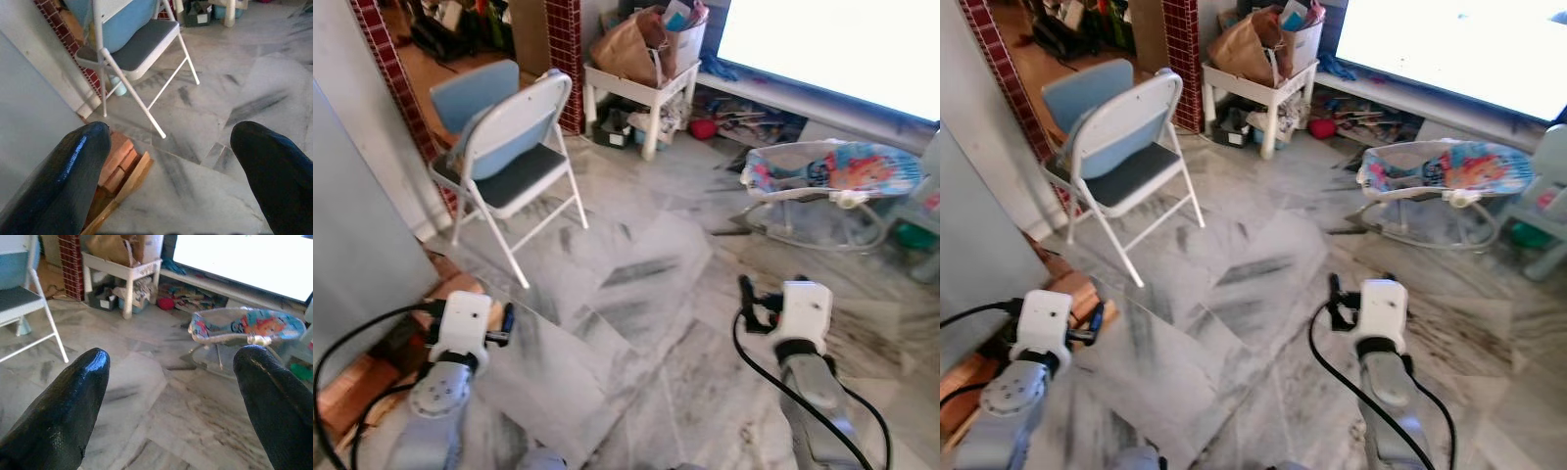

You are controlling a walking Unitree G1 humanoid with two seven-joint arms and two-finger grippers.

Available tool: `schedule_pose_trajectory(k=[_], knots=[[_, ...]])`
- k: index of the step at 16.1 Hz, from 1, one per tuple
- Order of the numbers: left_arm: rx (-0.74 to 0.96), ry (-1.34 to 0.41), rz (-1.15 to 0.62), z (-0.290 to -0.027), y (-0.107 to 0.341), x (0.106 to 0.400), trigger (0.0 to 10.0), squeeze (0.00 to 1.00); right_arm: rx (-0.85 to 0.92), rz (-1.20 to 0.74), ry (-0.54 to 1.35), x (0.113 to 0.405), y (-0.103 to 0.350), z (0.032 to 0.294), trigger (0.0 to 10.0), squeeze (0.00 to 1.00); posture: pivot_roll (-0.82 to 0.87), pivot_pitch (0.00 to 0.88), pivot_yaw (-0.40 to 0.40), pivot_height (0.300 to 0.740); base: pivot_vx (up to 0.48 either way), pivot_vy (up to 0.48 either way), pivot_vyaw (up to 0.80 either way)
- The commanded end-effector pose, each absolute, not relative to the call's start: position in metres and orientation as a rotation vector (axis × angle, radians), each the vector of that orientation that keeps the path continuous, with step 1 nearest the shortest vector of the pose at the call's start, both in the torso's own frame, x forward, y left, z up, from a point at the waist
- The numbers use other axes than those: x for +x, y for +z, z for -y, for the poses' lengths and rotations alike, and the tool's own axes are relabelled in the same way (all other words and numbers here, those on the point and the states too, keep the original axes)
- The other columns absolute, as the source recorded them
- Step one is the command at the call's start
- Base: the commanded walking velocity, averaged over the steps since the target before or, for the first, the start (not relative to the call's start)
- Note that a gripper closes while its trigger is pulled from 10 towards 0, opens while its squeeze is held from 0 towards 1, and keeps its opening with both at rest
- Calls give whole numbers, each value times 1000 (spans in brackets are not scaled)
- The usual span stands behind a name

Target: Restocking fridge

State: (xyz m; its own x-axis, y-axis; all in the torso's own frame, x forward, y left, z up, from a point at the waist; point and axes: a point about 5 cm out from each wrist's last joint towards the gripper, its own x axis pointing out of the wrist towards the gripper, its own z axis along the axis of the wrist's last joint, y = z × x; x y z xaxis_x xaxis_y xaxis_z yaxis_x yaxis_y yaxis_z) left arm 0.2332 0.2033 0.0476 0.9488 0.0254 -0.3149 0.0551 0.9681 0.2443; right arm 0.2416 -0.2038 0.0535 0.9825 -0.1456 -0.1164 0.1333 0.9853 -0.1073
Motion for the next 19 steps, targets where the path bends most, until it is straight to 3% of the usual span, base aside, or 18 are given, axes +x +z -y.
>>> schedule_pose_trajectory(k=[1, 4, 8, 11, 14, 19], knots=[[272, -91, -288, -188, 55, 241, 10000, 0, -95, -104, -187, 240, 58, 209, 10000, 0, 67, 20, 17, 740, 0, 0, 0], [281, -203, -268, -168, 57, 255, 10000, 0, -101, -101, -246, 229, 60, 218, 10000, 0, 21, 18, 32, 740, 0, 0, 0], [251, -234, -325, -165, 45, 257, 10000, 0, -116, -116, -291, 209, 60, 221, 10000, 0, -65, 57, 58, 740, 0, 0, 0], [267, -318, -274, -157, 59, 272, 10000, 0, -119, -92, -305, 204, 80, 224, 10000, 0, -103, 131, 37, 740, 0, 0, 0], [235, -250, -311, -170, 52, 267, 10000, 0, -122, -127, -300, 200, 70, 225, 10000, 0, -81, 128, 15, 740, 0, 0, 0], [142, -8, -390, -198, 53, 223, 10000, 0, -109, -117, -154, 222, 80, 219, 10000, 0, 35, 122, -55, 740, 0, 0, 0]])
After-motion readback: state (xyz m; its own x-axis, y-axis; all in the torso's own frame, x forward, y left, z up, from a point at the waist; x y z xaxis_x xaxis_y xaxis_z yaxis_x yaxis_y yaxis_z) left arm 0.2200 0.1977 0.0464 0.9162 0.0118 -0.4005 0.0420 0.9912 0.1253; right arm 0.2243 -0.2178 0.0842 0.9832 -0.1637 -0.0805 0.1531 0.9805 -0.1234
